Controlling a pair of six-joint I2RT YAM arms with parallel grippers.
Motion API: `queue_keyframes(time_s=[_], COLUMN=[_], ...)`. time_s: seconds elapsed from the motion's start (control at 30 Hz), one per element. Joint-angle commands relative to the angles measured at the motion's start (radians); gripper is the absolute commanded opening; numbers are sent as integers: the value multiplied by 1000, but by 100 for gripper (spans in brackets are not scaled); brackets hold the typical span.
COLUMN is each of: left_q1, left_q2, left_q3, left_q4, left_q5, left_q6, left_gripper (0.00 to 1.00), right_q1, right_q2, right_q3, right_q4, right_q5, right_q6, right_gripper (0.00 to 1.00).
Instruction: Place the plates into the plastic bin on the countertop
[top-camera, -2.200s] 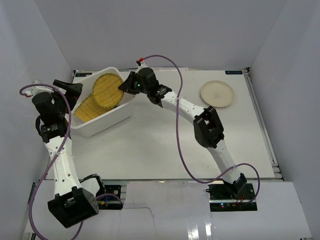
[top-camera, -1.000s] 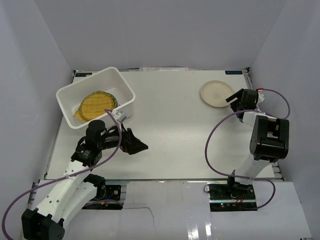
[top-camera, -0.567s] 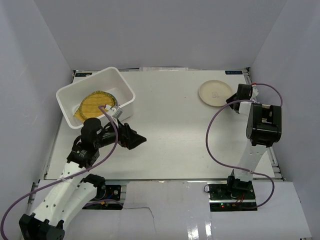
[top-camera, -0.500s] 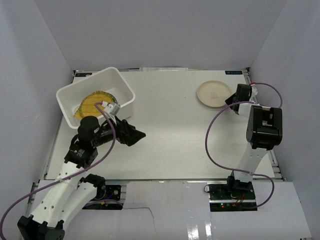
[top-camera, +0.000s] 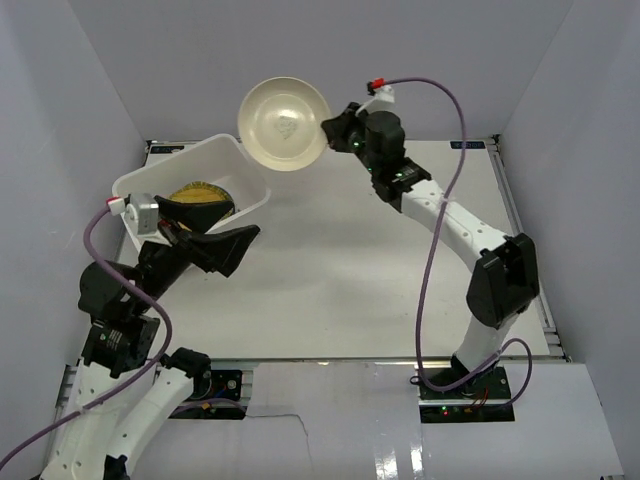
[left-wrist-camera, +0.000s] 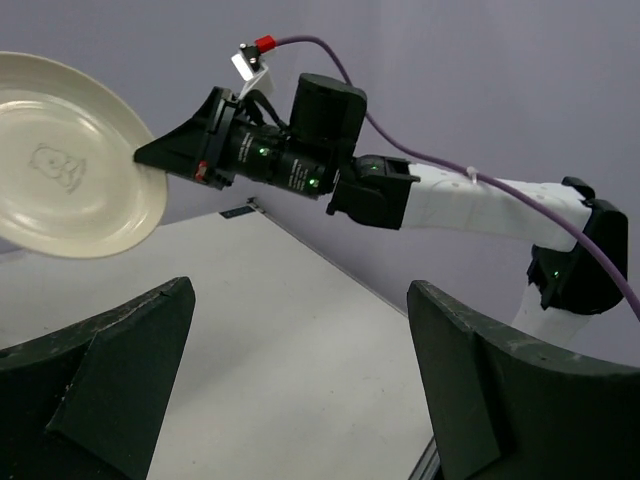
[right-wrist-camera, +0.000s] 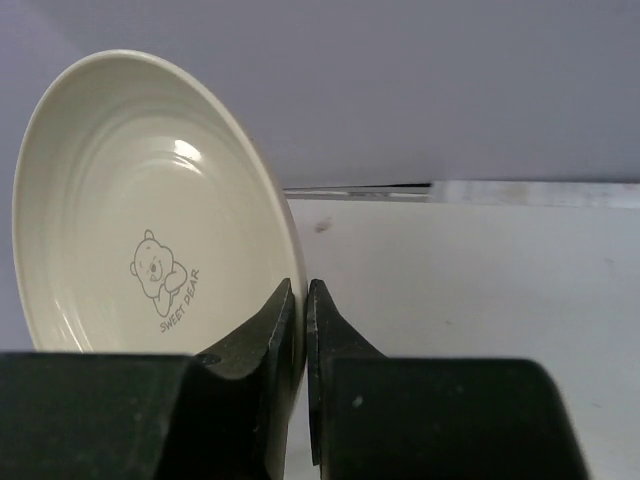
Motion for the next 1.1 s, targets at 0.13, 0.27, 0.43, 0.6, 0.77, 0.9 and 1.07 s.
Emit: queue_keyframes(time_s=[0.13, 0.27, 0.43, 0.6, 0.77, 0.9, 1.07], left_q1=[-7, -7, -7, -7, -7, -7, -8], left_q2=[-95, -90, -101, -90, -50, -13, -21], left_q3=[0, 14, 23, 49, 87, 121, 94], left_q4=[-55, -118, -152, -163, -181, -209, -229], left_q5=[-150, -168, -210, -226, -239, -245, -164], left_q6=[5, 22, 43, 46, 30, 14, 8], left_gripper=[98, 98, 98, 98, 98, 98, 98], right_q1=[232, 329, 378, 380, 378, 375, 369], right_q2=[366, 545, 620, 585, 429, 165, -184], right_q3=[500, 740, 780, 802, 695, 434, -80], right_q4=[-96, -180, -164, -136, -87, -18, 25], right_q5=[49, 54, 54, 18, 1, 11, 133], right_q6=[-58, -55, -32, -26, -72, -147, -287], right_gripper=[8, 8, 15, 79, 83, 91, 90])
